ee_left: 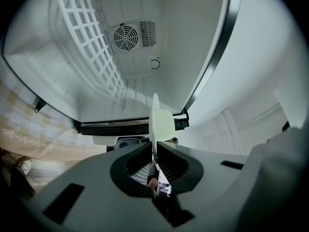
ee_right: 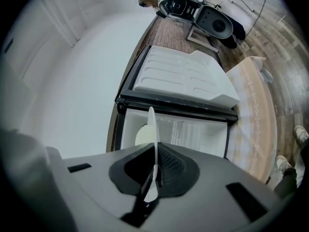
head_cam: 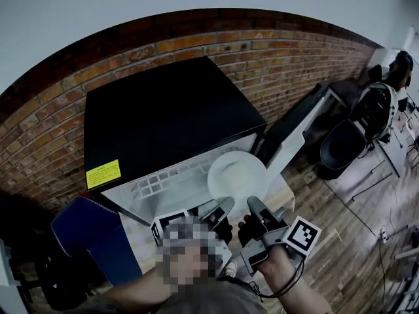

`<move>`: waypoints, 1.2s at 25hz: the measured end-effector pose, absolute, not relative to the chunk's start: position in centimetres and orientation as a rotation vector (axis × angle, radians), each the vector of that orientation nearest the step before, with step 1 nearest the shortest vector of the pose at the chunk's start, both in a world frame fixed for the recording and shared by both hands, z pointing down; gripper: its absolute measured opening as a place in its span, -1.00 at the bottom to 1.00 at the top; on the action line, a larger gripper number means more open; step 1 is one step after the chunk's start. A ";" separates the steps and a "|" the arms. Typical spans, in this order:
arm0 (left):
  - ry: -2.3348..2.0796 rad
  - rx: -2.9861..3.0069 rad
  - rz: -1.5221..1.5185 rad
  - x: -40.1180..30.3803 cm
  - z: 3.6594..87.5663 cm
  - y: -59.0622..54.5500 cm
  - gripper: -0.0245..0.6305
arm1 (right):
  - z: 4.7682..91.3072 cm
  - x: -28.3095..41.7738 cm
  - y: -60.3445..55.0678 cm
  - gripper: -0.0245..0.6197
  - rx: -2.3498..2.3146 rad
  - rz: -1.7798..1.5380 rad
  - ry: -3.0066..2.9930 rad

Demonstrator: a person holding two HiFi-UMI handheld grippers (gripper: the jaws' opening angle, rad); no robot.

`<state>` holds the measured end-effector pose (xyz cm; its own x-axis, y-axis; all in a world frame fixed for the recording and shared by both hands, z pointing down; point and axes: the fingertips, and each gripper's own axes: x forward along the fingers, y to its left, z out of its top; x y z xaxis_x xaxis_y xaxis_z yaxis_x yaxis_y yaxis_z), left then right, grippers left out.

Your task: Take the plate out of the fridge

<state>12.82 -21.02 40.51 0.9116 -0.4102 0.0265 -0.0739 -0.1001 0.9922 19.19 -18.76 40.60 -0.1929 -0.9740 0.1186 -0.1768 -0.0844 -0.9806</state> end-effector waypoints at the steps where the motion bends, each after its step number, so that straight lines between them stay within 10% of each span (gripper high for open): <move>1: -0.368 1.660 -0.286 13.2 40.5 -20.7 -0.81 | 40.6 19.5 -18.4 -0.82 -1.314 -1.348 1.431; 30: -0.127 1.645 0.042 21.2 46.0 -12.7 -0.81 | 46.5 26.4 -8.2 -0.82 -1.469 -1.254 1.075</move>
<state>21.25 -12.67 46.04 0.9929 -0.0573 0.1046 -0.1087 -0.0729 0.9914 26.43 -8.24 46.54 0.1084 -0.9713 0.2119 -0.0607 -0.2192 -0.9738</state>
